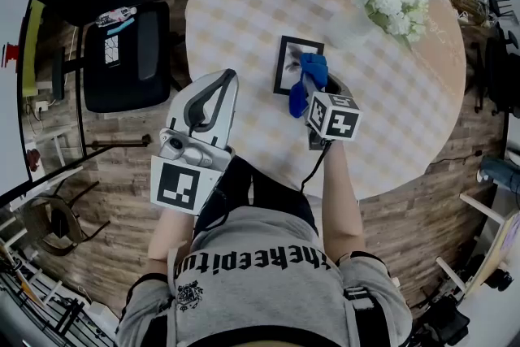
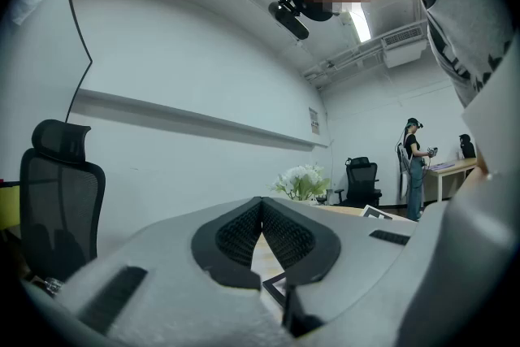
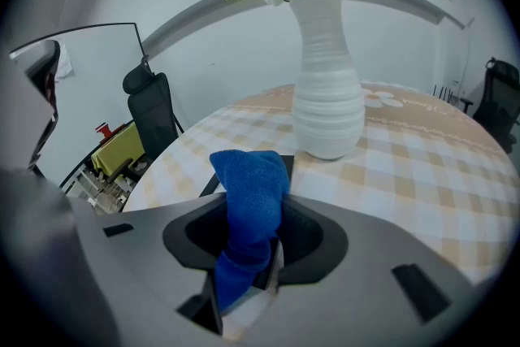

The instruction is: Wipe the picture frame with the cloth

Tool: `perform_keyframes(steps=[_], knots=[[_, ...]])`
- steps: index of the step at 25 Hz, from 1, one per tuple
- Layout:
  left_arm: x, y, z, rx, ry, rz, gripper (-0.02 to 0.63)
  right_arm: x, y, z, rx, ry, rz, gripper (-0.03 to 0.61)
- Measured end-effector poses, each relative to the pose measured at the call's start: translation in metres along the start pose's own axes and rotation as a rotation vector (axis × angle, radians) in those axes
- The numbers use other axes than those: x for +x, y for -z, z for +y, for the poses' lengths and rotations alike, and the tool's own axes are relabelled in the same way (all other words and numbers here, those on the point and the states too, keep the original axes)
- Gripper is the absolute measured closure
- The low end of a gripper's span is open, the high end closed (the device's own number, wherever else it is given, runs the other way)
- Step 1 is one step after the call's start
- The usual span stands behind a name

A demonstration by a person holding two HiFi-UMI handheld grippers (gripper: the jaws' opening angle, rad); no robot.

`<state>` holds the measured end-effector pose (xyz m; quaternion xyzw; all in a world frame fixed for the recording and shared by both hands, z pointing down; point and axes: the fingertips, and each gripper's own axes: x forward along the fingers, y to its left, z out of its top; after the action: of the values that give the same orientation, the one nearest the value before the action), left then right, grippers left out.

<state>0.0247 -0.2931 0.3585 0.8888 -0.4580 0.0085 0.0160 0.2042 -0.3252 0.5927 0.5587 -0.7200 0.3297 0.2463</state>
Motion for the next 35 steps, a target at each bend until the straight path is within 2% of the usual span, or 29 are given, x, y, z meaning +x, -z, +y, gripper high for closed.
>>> perform_keyframes(steps=[8, 16, 35], knots=[[-0.009, 0.001, 0.006, 0.003, -0.019, 0.006, 0.598, 0.015, 0.0, 0.03, 0.026, -0.065, 0.004, 0.425], [-0.021, 0.0, 0.019, 0.01, -0.051, 0.008, 0.597, 0.023, -0.008, 0.069, 0.009, -0.137, 0.003, 0.425], [-0.027, -0.001, 0.02, 0.005, -0.022, 0.0, 0.597, 0.008, 0.018, 0.076, -0.016, -0.12, 0.024, 0.425]])
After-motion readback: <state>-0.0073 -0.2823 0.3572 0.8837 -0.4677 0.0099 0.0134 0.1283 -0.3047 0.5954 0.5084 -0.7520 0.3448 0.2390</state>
